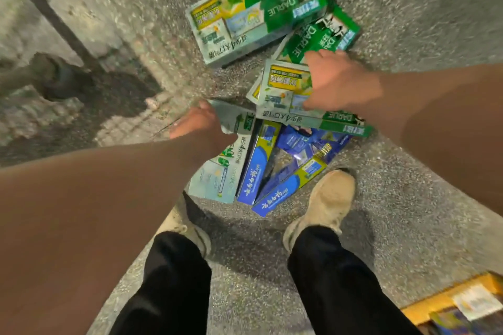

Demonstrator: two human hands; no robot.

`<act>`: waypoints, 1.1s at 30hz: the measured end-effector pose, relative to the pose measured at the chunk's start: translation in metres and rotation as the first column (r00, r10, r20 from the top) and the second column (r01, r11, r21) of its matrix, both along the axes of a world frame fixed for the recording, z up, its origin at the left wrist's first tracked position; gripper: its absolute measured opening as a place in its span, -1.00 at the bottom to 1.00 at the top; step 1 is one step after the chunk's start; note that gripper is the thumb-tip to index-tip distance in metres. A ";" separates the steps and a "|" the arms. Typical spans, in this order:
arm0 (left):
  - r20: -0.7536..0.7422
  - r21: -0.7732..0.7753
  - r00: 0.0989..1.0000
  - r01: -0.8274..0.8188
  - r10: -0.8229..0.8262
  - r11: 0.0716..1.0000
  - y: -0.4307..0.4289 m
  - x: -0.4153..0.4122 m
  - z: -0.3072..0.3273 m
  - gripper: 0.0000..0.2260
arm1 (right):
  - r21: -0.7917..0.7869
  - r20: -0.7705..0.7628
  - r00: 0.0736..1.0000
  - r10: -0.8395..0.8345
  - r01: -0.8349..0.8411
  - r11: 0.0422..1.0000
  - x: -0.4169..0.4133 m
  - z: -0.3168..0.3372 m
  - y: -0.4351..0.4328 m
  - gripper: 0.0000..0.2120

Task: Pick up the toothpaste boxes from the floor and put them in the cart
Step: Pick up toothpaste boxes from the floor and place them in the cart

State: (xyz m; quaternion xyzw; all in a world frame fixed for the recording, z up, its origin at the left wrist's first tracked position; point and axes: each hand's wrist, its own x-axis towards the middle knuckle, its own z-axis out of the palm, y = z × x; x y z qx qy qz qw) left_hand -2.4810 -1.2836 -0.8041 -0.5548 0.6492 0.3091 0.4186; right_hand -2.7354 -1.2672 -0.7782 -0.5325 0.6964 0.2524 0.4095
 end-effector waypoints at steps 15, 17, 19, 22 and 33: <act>0.000 -0.041 0.802 -0.596 0.597 0.802 0.036 0.002 -0.079 -0.10 | 0.002 -0.041 0.998 0.041 -0.041 0.999 0.006 -0.038 -0.004 -0.18; -0.016 -0.038 0.778 -0.629 0.629 0.777 0.036 0.001 -0.079 -0.12 | -0.008 -0.036 0.999 0.010 -0.010 1.000 0.008 -0.035 -0.002 -0.23; -0.037 -0.042 0.765 -0.644 0.643 0.763 0.035 0.003 -0.080 -0.12 | 0.000 -0.033 0.999 -0.023 0.023 1.000 0.009 -0.034 -0.002 -0.24; -0.070 -0.033 0.772 -0.635 0.632 0.772 0.038 0.006 -0.082 0.04 | 0.018 -0.008 0.990 -0.139 0.139 0.990 0.013 -0.035 -0.002 -0.19; 0.047 -0.132 0.835 -0.539 0.548 0.832 0.072 0.008 -0.076 0.23 | -0.034 0.084 0.982 -0.169 0.172 0.984 0.053 -0.031 -0.007 -0.24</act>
